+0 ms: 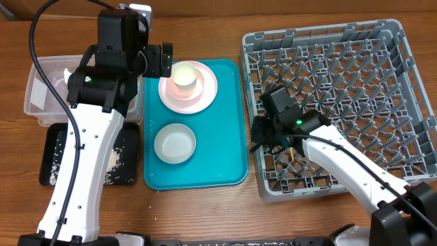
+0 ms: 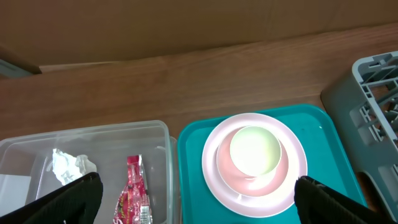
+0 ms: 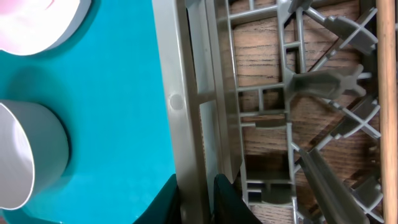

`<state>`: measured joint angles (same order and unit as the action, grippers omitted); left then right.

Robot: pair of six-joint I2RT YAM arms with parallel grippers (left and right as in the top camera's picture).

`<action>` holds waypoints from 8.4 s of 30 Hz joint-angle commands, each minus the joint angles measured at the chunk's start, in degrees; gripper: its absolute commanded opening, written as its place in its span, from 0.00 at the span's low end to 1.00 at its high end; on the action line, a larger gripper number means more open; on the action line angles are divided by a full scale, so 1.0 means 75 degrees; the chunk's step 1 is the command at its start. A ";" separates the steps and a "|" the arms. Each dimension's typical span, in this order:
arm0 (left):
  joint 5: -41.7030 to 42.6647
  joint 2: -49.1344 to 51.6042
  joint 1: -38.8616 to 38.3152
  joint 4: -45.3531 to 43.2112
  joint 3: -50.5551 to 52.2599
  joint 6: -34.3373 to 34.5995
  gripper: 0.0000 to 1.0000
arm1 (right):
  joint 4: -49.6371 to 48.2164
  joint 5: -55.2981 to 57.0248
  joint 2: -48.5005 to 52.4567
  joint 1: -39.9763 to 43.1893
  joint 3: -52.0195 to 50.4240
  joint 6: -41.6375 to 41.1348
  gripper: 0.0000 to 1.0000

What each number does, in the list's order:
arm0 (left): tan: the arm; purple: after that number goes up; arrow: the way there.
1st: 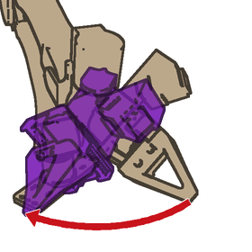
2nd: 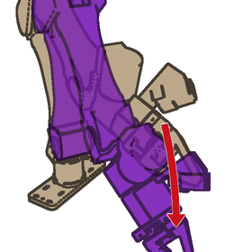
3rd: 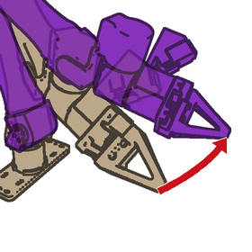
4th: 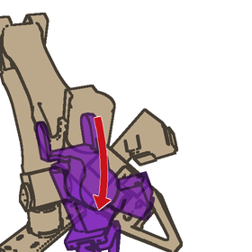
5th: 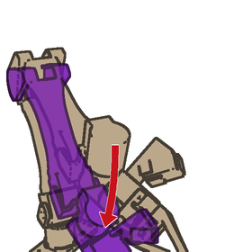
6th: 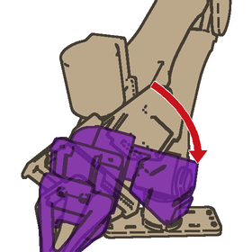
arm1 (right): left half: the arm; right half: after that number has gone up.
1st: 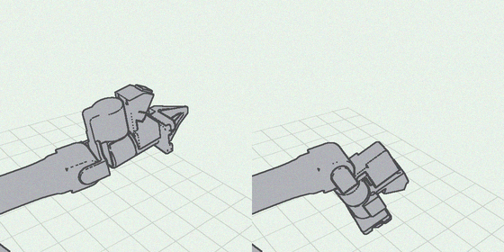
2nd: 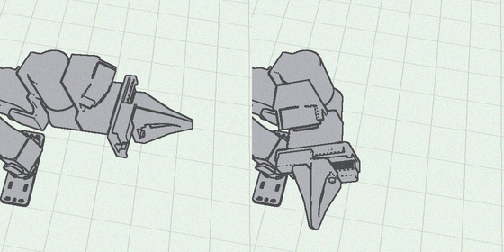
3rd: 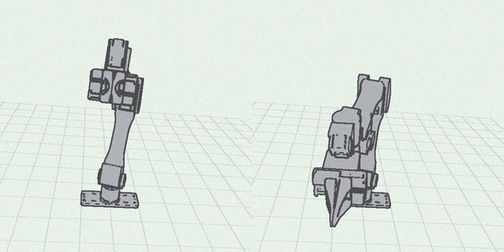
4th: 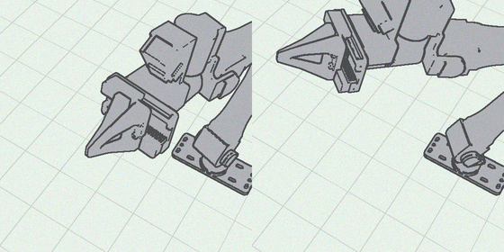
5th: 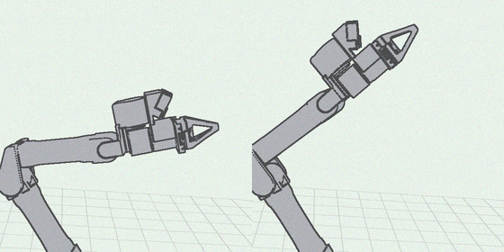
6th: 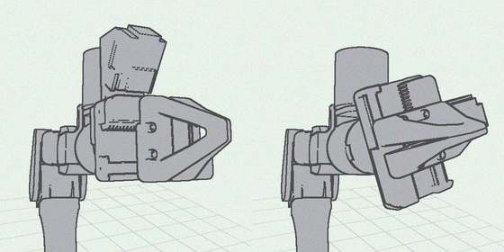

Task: Sort waste into correct bins and load items into the dishwasher
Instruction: 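Move the right gripper from the rack back toward the teal tray, then reach the right gripper over the grey bowl on the teal tray, then lower the right gripper onto the grey bowl rim and close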

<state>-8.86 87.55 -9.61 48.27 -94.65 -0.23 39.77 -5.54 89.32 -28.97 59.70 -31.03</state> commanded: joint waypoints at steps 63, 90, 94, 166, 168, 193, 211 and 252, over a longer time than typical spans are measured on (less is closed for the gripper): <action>-0.0070 -0.0026 0.0029 -0.0009 -0.0102 -0.0146 1.00 | -0.0898 -0.1527 -0.0280 -0.0909 0.0839 -0.0087 1.00; -0.0073 -0.0026 0.0029 -0.0009 -0.0102 -0.0146 1.00 | -0.0892 -0.1530 -0.0277 -0.0906 0.0839 -0.0090 1.00; -0.0073 -0.0026 0.0029 -0.0009 -0.0102 -0.0146 1.00 | -0.0892 -0.1530 -0.0280 -0.0906 0.0839 -0.0090 1.00; -0.0073 -0.0026 0.0029 -0.0009 -0.0102 -0.0146 1.00 | -0.4937 -0.2419 0.0146 -0.2433 0.0836 -0.1297 0.33; -0.0073 -0.0026 0.0029 -0.0006 -0.0102 -0.0146 1.00 | -0.4957 -0.2060 0.0178 -0.2702 0.0836 -0.1294 0.32; -0.0073 -0.0026 0.0029 -0.0009 -0.0102 -0.0146 1.00 | -0.3856 -0.0761 0.0195 -0.3582 0.0833 -0.1241 0.39; -0.0073 -0.0026 0.0029 -0.0009 -0.0102 -0.0146 1.00 | -0.3605 -0.0239 0.0195 -0.3587 0.0734 -0.0825 1.00; -0.0073 -0.0026 0.0029 -0.0009 -0.0102 -0.0146 1.00 | -0.3171 0.1131 0.1224 -0.4086 0.0685 -0.0248 0.89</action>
<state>-8.86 87.55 -9.61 48.27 -94.65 -0.23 16.32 -1.52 98.02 -59.40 64.82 -32.99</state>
